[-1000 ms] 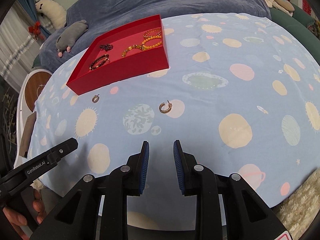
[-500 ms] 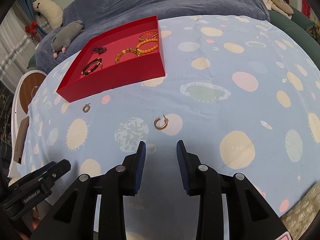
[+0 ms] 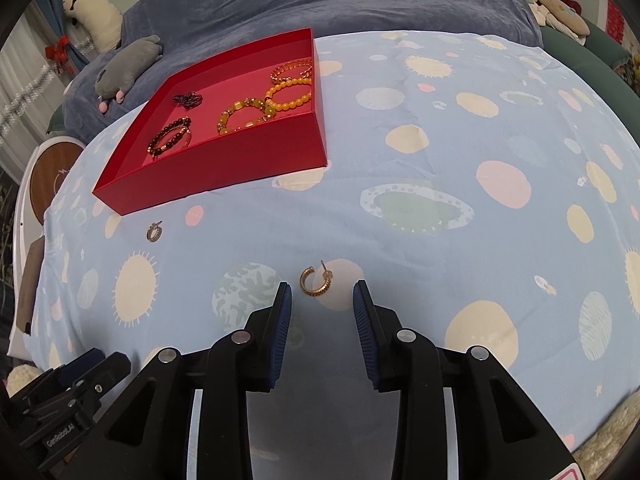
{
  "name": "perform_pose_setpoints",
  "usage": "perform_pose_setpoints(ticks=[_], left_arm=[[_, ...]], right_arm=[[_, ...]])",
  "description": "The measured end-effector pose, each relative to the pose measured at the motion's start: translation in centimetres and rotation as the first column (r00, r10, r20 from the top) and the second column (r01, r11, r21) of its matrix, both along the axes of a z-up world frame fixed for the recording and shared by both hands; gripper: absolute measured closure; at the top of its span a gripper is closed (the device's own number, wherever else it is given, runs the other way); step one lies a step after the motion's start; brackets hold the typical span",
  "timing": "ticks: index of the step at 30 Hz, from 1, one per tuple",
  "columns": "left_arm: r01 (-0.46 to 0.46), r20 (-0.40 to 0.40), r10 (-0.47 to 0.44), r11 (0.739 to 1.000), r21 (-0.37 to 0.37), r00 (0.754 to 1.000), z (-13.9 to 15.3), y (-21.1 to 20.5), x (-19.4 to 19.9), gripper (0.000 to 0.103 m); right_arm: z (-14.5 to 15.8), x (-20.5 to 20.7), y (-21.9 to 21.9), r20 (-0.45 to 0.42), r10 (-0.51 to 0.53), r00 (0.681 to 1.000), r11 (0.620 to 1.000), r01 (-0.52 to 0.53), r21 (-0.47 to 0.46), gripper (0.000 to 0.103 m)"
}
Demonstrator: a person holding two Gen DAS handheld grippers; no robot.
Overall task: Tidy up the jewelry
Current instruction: 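Grasp a gold hoop earring with the right tool while the left tool grasps the other earring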
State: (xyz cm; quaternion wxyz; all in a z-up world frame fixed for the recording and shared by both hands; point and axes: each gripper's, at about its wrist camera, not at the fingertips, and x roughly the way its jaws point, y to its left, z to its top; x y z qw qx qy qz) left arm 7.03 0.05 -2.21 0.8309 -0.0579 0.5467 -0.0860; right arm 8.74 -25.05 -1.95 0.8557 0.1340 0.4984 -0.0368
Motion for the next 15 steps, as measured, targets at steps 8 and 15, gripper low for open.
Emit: perform_pose_setpoints(ticks=[8, 15], left_arm=[[-0.001, 0.002, 0.001, 1.000, 0.007, 1.000, -0.1, 0.0, 0.1, 0.043], [-0.007, 0.001, 0.007, 1.000, 0.009, 1.000, -0.1, 0.0, 0.3, 0.043]], right_arm=[[-0.4, 1.0, 0.9, -0.004, 0.022, 1.000, 1.000, -0.022, -0.022, 0.071], [-0.6, 1.3, 1.3, -0.004, 0.036, 0.999, 0.997, -0.036, -0.061, 0.086]])
